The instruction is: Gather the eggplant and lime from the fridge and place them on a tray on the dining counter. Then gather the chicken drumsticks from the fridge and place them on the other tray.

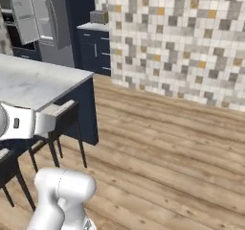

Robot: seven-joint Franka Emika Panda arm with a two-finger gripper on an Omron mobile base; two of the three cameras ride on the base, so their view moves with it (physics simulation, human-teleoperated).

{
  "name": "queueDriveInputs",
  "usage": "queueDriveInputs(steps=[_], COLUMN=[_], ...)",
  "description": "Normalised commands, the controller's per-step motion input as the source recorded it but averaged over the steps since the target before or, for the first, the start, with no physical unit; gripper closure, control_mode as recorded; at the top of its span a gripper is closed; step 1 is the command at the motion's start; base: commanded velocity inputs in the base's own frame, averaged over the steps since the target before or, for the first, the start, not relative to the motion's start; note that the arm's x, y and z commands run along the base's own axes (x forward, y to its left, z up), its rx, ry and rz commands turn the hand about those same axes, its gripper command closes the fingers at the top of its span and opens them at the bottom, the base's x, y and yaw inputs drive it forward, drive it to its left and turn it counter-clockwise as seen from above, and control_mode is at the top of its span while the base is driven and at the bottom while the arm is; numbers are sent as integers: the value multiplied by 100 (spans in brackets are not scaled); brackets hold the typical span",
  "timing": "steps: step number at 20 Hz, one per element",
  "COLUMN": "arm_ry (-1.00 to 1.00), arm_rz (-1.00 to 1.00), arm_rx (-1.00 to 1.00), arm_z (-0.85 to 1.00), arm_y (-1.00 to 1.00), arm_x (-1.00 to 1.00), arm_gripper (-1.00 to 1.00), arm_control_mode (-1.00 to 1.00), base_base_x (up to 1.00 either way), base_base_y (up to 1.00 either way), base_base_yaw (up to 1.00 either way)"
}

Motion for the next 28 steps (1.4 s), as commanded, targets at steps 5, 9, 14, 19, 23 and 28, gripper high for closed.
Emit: queueDriveInputs(steps=[5,9,14,19,23,28], arm_ry=[0,0,0,0,0,0], arm_rz=[0,0,0,0,0,0], arm_rx=[0,0,0,0,0,0], arm_z=[0,0,0,0,0,0], arm_y=[0,0,0,0,0,0], arm_x=[0,0,0,0,0,0], arm_gripper=[-100,-100,-100,-100,-100,-100], arm_control_mode=[100,100,100,100,100,100], base_base_x=[100,100,100,100,100,100], base_base_y=[0,-1,0,0,0,0], base_base_yaw=[-27,0,1,3,16,40])
